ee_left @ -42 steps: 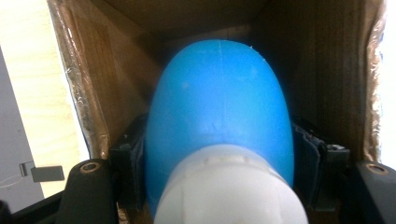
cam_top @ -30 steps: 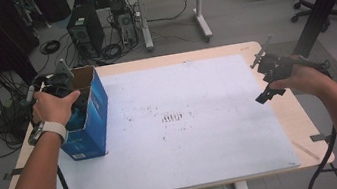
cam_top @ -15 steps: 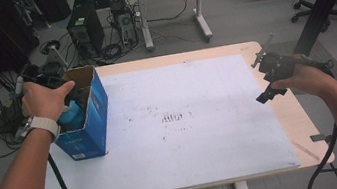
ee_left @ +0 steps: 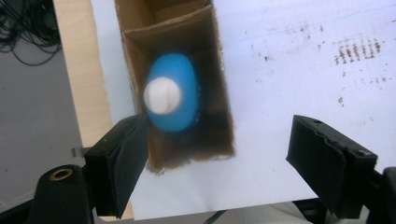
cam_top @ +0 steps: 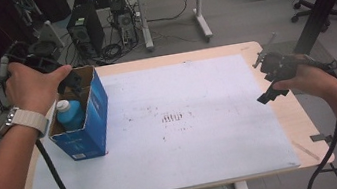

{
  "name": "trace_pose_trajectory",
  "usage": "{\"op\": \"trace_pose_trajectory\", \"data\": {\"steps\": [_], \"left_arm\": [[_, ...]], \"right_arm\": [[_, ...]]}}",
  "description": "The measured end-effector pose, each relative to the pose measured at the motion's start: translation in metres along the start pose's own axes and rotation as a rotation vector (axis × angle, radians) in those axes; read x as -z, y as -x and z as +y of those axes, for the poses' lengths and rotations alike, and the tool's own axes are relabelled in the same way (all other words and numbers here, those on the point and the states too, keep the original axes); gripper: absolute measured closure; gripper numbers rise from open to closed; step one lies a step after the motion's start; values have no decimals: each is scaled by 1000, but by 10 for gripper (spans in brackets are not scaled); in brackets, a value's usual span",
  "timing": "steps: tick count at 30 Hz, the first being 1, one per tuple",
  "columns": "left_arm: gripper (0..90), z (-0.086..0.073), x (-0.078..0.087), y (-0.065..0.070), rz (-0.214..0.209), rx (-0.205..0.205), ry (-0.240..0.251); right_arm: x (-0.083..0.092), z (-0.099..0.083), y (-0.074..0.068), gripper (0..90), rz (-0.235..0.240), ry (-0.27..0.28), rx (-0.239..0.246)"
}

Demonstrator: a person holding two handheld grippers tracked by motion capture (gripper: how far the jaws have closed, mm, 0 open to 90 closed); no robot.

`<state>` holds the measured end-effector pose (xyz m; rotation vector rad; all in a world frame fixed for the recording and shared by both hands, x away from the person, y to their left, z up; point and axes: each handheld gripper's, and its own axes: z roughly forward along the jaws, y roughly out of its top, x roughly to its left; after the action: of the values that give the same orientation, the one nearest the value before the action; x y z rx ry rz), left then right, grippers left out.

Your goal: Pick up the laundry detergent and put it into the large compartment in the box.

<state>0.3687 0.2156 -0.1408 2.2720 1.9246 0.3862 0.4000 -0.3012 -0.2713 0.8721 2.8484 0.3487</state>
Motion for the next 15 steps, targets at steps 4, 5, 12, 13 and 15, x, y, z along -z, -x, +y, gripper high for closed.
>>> {"op": "trace_pose_trajectory", "data": {"steps": [4,5,12,13,15], "left_arm": [[207,-5,12,9,-21,-17,1],[207,-7,14,12,-26,-26,6],[200,-20,30,39,-58,-110,20],[184,-21,31,43,-62,-117,21],[182,-25,35,52,-74,-145,26]], "right_arm": [[1,0,-2,101,-1,3,4],[2,0,-2,101,-1,3,4],[4,0,-4,101,-3,4,2],[4,0,-5,100,-3,4,5],[4,0,-5,101,-3,5,5]]}}
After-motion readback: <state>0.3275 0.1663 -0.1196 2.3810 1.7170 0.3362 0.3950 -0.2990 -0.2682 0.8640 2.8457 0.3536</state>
